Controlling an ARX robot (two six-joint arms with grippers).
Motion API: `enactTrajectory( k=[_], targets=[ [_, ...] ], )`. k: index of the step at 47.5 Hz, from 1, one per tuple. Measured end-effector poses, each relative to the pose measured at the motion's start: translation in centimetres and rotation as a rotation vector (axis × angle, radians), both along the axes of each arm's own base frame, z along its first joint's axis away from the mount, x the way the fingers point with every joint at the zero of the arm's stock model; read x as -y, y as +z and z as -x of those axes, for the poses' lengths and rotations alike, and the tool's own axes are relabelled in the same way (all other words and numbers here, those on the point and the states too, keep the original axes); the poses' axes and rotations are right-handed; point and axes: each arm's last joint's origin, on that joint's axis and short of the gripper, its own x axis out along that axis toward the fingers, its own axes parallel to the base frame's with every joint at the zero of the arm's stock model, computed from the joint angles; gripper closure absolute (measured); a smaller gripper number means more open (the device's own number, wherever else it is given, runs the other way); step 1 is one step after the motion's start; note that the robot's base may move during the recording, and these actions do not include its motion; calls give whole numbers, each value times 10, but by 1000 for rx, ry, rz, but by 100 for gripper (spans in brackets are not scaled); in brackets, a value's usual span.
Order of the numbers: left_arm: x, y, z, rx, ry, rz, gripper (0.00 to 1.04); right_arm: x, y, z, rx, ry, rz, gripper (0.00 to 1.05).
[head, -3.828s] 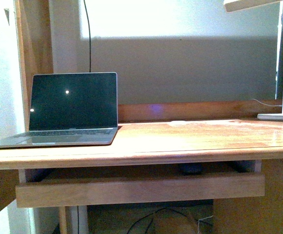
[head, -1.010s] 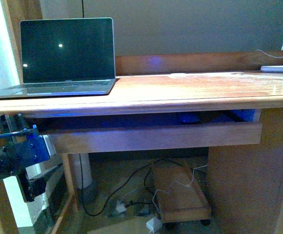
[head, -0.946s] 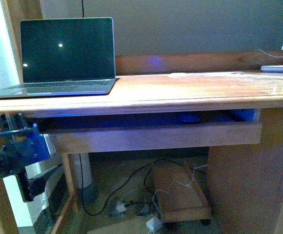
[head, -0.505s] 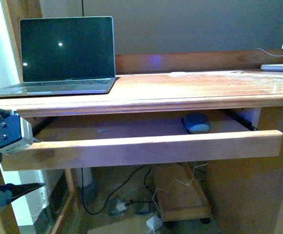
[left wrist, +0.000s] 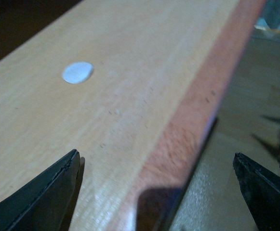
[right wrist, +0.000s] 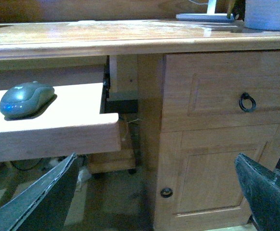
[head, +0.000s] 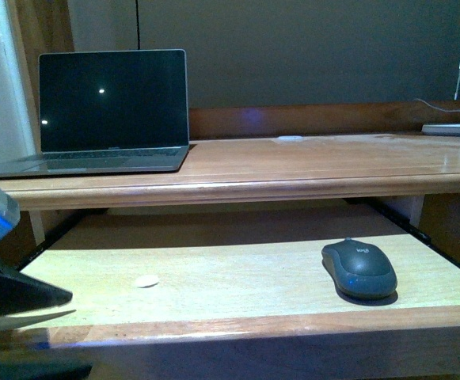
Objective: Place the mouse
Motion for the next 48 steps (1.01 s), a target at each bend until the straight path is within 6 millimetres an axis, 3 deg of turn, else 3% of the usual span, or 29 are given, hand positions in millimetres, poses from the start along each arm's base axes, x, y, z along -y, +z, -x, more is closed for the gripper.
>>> enactTrajectory(
  k=[8, 17, 26, 37, 44, 48],
  targets=[
    [-6, 45, -6, 57, 341, 194, 8, 0, 0, 0, 0, 0, 0, 7],
    [-12, 67, 16, -30, 664, 363, 8, 0, 0, 0, 0, 0, 0, 7],
    [-13, 64, 73, -104, 845, 411, 8, 0, 0, 0, 0, 0, 0, 7],
    [1, 58, 154, -54, 870, 427, 8, 0, 0, 0, 0, 0, 0, 7],
    [3, 43, 194, 194, 945, 338, 30, 0, 0, 0, 0, -1, 0, 7],
    [2, 33, 203, 253, 946, 329, 44, 0, 0, 0, 0, 0, 0, 7]
  ],
)
